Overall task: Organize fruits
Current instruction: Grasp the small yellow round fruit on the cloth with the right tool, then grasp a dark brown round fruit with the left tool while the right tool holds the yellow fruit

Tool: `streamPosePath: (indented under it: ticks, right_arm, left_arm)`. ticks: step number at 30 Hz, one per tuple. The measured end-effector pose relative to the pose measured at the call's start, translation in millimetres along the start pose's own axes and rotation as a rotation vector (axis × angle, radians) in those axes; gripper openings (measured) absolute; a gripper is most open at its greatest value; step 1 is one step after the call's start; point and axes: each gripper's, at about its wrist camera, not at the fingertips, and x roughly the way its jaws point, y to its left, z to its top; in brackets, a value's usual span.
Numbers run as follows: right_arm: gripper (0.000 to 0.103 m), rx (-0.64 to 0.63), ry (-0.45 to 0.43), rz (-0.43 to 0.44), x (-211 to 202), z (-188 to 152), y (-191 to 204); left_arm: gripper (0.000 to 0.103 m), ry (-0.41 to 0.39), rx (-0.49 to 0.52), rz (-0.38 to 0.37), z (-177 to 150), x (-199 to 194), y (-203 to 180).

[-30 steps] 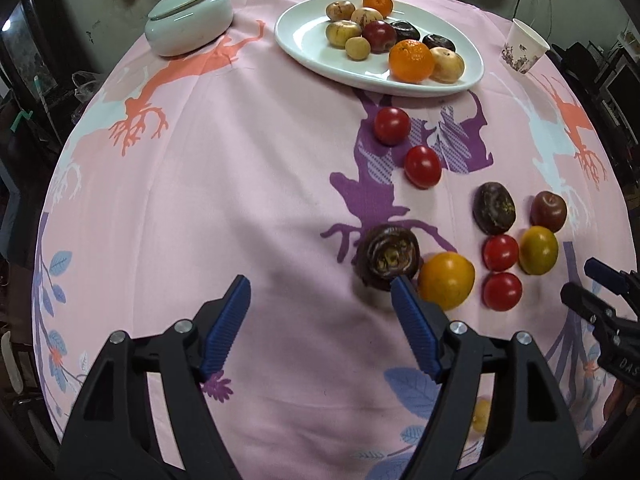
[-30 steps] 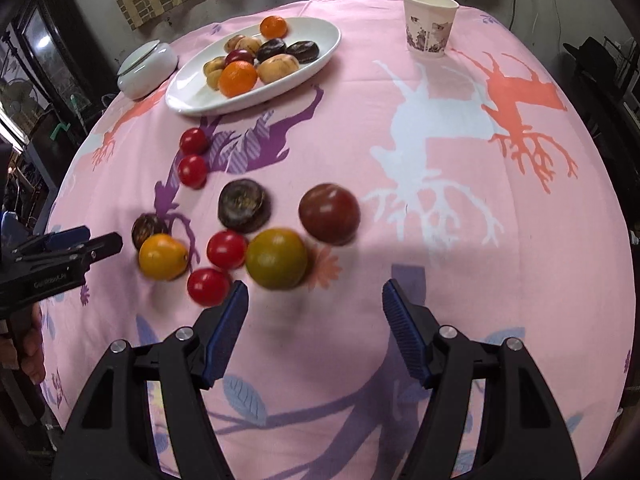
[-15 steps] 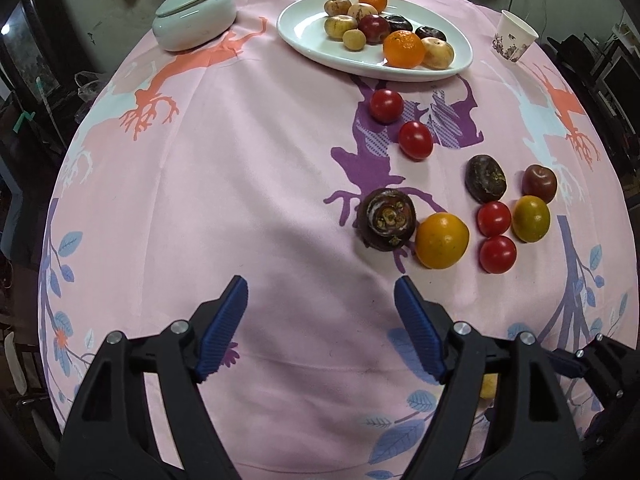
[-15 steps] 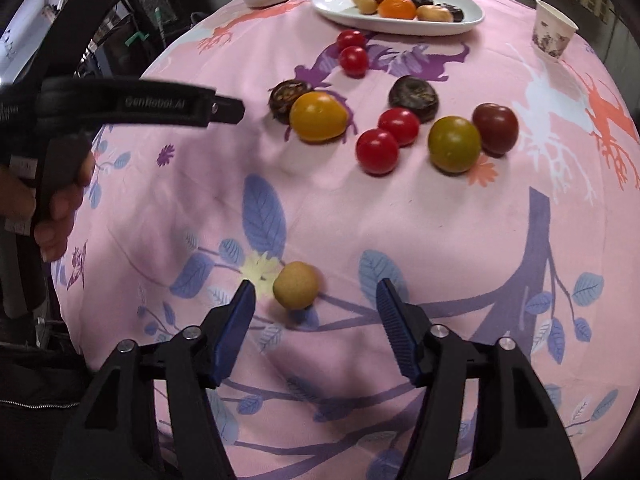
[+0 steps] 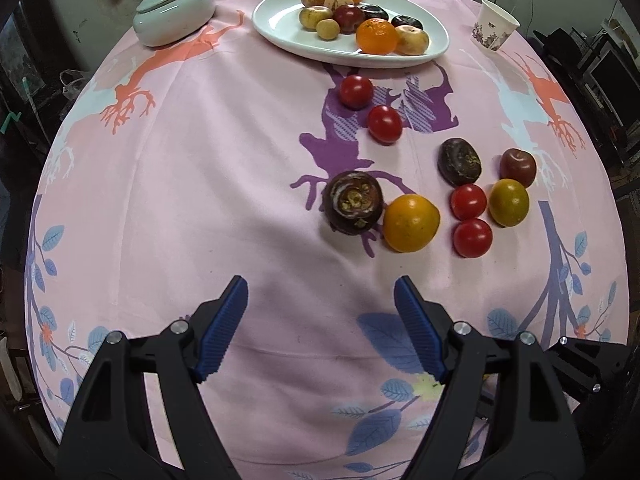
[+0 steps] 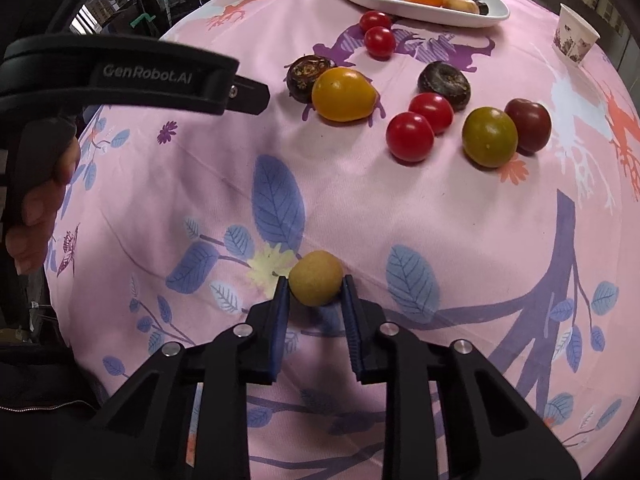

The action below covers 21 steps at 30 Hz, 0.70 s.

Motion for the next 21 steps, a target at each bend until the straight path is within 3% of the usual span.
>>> streamPosePath:
  ticks: [6, 12, 16, 18, 21]
  right_arm:
    - [0.026, 0.097, -0.042, -0.026, -20.9, 2.4, -37.8]
    - [0.026, 0.147, -0.062, -0.026, -28.4, 1.9, -58.0]
    - [0.026, 0.156, -0.055, -0.008, -28.1, 4.0, -62.2]
    - [0.026, 0.157, -0.052, -0.001, -26.9, 5.8, -63.5]
    - [0.026, 0.152, -0.046, 0.006, -24.3, 8.8, -60.4]
  left_arm:
    - [0.077, -0.015, 0.013, -0.054, 8.3, 1.1, -13.8]
    - [0.075, -0.019, 0.034, -0.013, 21.2, 15.6, -2.3]
    - [0.058, 0.001, 0.140, -0.010, 19.1, 27.7, -1.8]
    - [0.050, 0.030, 0.145, -0.031, 18.5, 36.0, 0.4]
    - [0.050, 0.037, 0.150, -0.016, 22.3, 46.2, 2.2]
